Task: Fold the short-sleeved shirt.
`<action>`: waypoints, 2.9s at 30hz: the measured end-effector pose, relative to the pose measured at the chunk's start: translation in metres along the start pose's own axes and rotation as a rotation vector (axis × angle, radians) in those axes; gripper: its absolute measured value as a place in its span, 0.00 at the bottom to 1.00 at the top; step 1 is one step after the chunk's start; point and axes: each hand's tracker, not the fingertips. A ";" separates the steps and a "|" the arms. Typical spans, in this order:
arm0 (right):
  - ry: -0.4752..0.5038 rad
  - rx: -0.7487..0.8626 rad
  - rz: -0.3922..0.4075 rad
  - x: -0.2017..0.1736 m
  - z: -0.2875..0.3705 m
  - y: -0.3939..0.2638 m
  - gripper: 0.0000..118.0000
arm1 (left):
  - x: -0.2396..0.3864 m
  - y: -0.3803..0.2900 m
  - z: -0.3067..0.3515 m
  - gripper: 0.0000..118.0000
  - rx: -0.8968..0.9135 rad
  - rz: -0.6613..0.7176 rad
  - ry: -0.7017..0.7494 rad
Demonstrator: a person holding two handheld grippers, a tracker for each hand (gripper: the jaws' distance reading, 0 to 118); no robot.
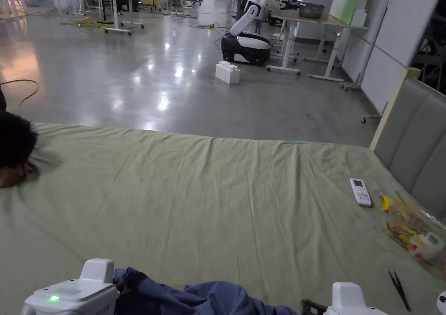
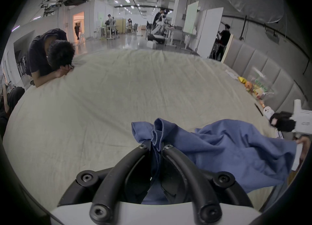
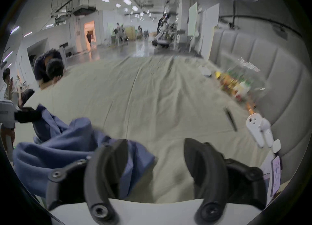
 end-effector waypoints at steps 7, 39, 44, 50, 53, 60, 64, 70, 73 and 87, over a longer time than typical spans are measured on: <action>0.042 -0.199 0.166 -0.032 -0.049 -0.023 0.38 | -0.004 -0.013 0.036 0.09 0.067 0.026 0.008; -0.095 0.539 -0.001 0.026 0.194 0.108 0.06 | -0.061 0.119 0.231 0.09 0.503 0.049 0.210; -0.124 0.607 0.041 0.024 0.217 0.135 0.06 | -0.068 0.147 0.243 0.09 0.528 0.024 0.246; -0.143 0.684 0.054 0.012 0.237 0.172 0.06 | -0.068 0.174 0.238 0.09 0.534 0.009 0.294; -0.151 0.712 0.043 0.006 0.242 0.190 0.06 | -0.068 0.189 0.238 0.09 0.548 0.002 0.316; -0.188 0.751 0.059 0.000 0.241 0.245 0.06 | -0.069 0.227 0.239 0.09 0.545 -0.014 0.328; -0.205 0.758 0.061 0.005 0.232 0.276 0.06 | -0.079 0.253 0.231 0.09 0.537 -0.005 0.332; -0.199 0.744 0.030 0.014 0.224 0.284 0.06 | -0.079 0.262 0.216 0.09 0.525 -0.002 0.336; -0.202 0.718 0.048 0.015 0.204 0.267 0.06 | -0.079 0.243 0.199 0.09 0.505 -0.001 0.332; -0.194 0.486 0.045 0.014 0.162 0.082 0.06 | -0.076 0.050 0.158 0.09 0.288 0.054 0.263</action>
